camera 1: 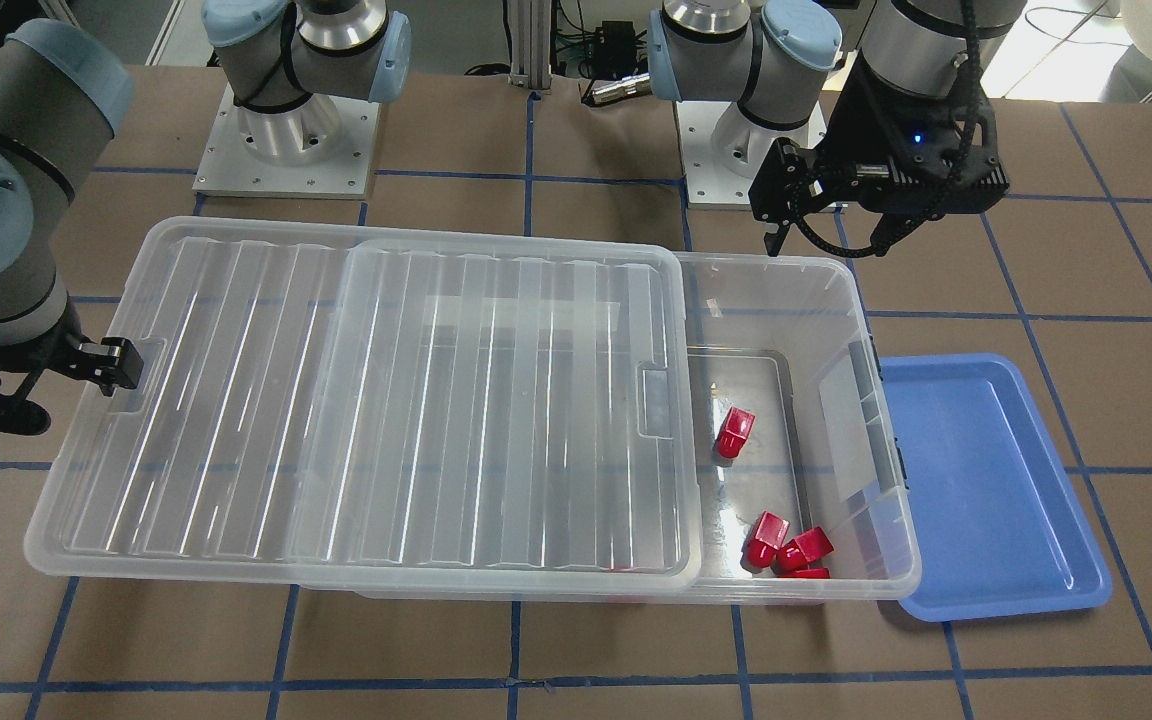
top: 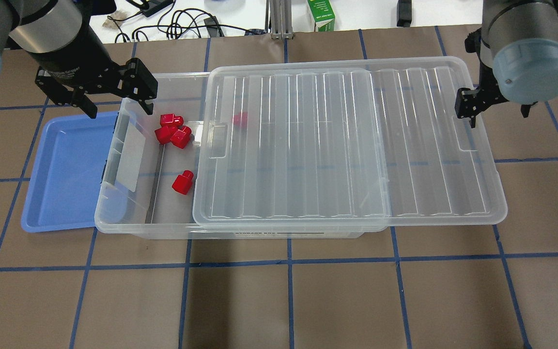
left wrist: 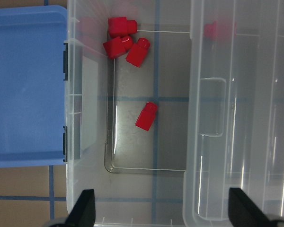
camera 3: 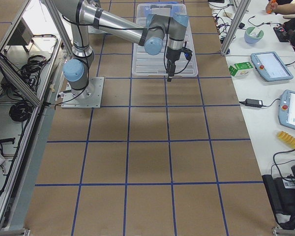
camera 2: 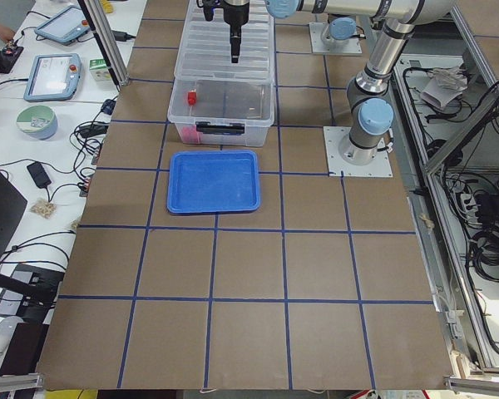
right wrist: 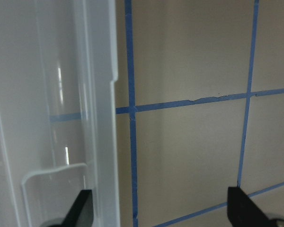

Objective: Place red block in blue tray from box

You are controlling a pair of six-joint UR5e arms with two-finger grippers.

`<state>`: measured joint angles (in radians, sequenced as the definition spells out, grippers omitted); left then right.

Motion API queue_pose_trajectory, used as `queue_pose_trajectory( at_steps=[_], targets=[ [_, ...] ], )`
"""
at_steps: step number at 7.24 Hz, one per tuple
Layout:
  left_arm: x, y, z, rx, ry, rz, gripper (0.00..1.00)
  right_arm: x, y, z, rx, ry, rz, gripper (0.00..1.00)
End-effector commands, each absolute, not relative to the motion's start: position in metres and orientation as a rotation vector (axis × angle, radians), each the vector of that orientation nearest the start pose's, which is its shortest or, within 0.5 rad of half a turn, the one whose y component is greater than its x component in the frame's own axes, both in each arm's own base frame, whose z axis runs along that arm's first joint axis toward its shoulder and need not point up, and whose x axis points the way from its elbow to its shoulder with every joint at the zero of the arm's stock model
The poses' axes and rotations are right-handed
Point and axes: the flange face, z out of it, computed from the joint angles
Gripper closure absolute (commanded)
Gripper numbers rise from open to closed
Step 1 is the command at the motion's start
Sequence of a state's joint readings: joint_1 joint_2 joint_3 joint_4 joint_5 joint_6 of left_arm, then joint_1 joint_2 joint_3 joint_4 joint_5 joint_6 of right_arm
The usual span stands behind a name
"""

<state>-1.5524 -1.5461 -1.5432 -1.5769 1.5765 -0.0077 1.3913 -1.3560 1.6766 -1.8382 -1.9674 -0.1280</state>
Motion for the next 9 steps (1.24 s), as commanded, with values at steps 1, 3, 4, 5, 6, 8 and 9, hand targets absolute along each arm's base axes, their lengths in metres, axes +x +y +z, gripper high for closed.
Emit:
queue_pose_trajectory(
  at_steps=[1, 3, 4, 5, 6, 8, 9],
  targets=[
    [-0.124, -0.488, 0.513, -0.041, 3.134, -0.072, 0.0, -0.018, -0.565, 0.357, 0.037, 3.538, 0.226, 0.0],
    [-0.124, -0.488, 0.513, -0.041, 3.134, -0.072, 0.0, 0.011, -0.571, 0.377, 0.027, 3.442, 0.08, 0.0],
    [-0.124, -0.489, 0.514, -0.041, 3.136, -0.075, 0.0, 0.036, -0.575, 0.399, 0.002, 3.315, -0.042, 0.0],
    [-0.124, -0.491, 0.511, -0.041, 3.136, -0.067, 0.0, 0.051, -0.57, 0.429, -0.012, 3.268, -0.146, 0.0],
    [-0.124, -0.494, 0.502, -0.036, 3.136, -0.046, 0.0, 0.079, -0.556, 0.463, -0.066, 3.179, -0.256, 0.0],
    [-0.119, -0.509, 0.463, -0.036, 3.137, 0.009, 0.0, 0.13, -0.535, 0.509, -0.038, 3.121, -0.286, 0.0],
    [-0.12, -0.509, 0.414, -0.045, 3.135, 0.112, 0.0, 0.147, -0.525, 0.525, -0.035, 3.123, -0.195, 0.0]
  ],
)
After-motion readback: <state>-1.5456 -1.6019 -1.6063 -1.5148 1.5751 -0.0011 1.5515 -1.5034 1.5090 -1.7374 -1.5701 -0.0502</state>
